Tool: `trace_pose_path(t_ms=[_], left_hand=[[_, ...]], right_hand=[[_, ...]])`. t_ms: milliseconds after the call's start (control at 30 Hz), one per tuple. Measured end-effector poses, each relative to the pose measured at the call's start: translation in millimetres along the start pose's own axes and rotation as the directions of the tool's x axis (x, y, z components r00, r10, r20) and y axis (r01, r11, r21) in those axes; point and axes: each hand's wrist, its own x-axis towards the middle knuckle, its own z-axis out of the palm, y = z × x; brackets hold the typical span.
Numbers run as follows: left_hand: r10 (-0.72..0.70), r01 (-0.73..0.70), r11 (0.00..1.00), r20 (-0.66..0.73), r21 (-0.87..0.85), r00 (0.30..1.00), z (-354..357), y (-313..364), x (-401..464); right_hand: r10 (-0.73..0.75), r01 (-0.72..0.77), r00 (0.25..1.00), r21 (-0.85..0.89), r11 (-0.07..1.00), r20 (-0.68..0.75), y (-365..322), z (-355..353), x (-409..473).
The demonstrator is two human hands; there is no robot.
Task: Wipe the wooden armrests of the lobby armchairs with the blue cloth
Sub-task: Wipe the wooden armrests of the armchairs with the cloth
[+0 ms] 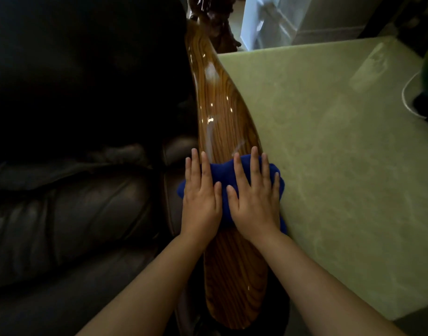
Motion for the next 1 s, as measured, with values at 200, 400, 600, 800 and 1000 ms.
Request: trace_pose_path(t_ms=[200, 400, 600, 800, 1000], left_hand=[[-0.051, 0.048, 0.991, -0.018, -0.123, 0.999, -6, 9, 48], [-0.057, 0.057, 0.993, 0.001, -0.102, 0.998, -12, 12, 97], [0.006, -0.017, 0.994, 0.095, 0.111, 0.995, -37, 15, 78], [-0.048, -0.021, 0.982, 0.356, 0.187, 0.933, -36, 13, 94], [-0.066, -0.019, 0.977, 0.389, 0.210, 0.919, -48, 11, 176]], right_hand=[[-0.033, 0.034, 0.999, -0.022, 0.999, 0.022, -3, -14, 54], [-0.068, 0.072, 0.995, -0.042, 0.997, 0.077, -5, -19, 107], [-0.137, 0.117, 0.980, 0.138, 0.983, 0.145, 10, -46, 100], [-0.211, 0.190, 0.921, 0.094, 0.977, 0.328, 18, -45, 114], [-0.237, 0.212, 0.914, 0.111, 0.971, 0.329, 12, -45, 188]])
